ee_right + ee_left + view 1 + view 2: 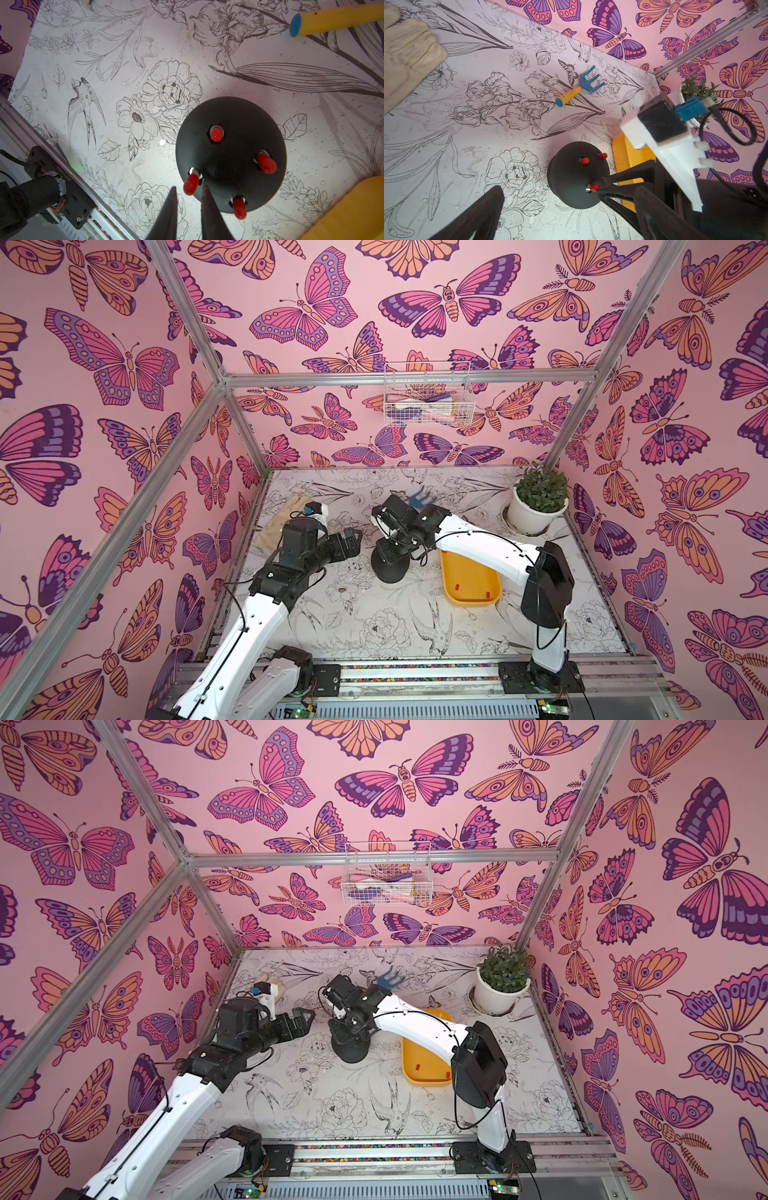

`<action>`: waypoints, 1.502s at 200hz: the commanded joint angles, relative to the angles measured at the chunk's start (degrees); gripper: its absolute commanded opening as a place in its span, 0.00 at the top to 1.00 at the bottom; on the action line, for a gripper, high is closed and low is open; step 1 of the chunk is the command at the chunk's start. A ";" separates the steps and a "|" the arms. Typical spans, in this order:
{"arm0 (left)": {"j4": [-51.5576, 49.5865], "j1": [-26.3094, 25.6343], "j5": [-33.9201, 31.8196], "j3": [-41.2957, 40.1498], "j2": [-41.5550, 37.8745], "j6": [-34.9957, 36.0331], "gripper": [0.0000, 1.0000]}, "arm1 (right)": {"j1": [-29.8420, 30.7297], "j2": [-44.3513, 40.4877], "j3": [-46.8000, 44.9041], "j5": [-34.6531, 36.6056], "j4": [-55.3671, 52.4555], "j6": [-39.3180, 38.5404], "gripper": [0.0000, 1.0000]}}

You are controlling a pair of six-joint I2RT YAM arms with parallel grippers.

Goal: Cover the protruding screws with screw protection sleeves
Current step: Attach the screw protection sleeve to the screw.

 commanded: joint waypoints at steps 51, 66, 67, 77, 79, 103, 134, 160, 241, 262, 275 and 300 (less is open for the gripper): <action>-0.04 0.34 -0.38 -1.10 -0.79 0.36 0.00 | 0.41 -2.21 0.76 0.55 -1.38 0.60 0.86; -0.05 0.34 -0.30 -1.09 -0.76 0.41 0.00 | 0.41 -2.13 0.93 0.38 -1.42 0.48 0.87; 0.00 0.34 -0.29 -1.09 -0.78 0.38 0.00 | 0.41 -2.17 0.94 0.38 -1.44 0.50 0.87; 0.02 0.32 -0.35 -1.10 -0.71 0.36 0.00 | 0.41 -2.14 0.85 0.30 -1.42 0.50 0.88; -0.03 0.34 -0.33 -1.10 -0.70 0.36 0.00 | 0.41 -2.15 0.85 0.23 -1.39 0.50 0.88; -0.01 0.30 -0.29 -1.10 -0.79 0.41 0.00 | 0.41 -2.25 0.84 0.26 -1.39 0.52 0.89; -0.05 0.34 -0.30 -1.10 -0.86 0.36 0.00 | 0.41 -2.21 1.02 0.10 -1.38 0.52 0.89; -0.01 0.34 -0.29 -1.10 -0.86 0.36 0.00 | 0.41 -2.15 1.09 0.03 -1.35 0.52 0.90; -0.05 0.34 -0.29 -1.03 -0.80 0.36 0.00 | 0.41 -1.60 1.43 -0.39 -1.38 0.45 0.92; -0.05 0.34 -0.32 -1.04 -0.84 0.36 0.00 | 0.49 -1.30 1.40 -0.41 -1.46 0.45 0.92; -0.05 0.36 -0.29 -1.05 -0.85 0.41 0.00 | 0.41 -1.17 1.35 -0.46 -1.46 0.46 0.92; -0.01 0.34 -0.29 -1.04 -0.82 0.38 0.00 | 0.49 -0.99 1.38 -0.45 -1.38 0.44 0.92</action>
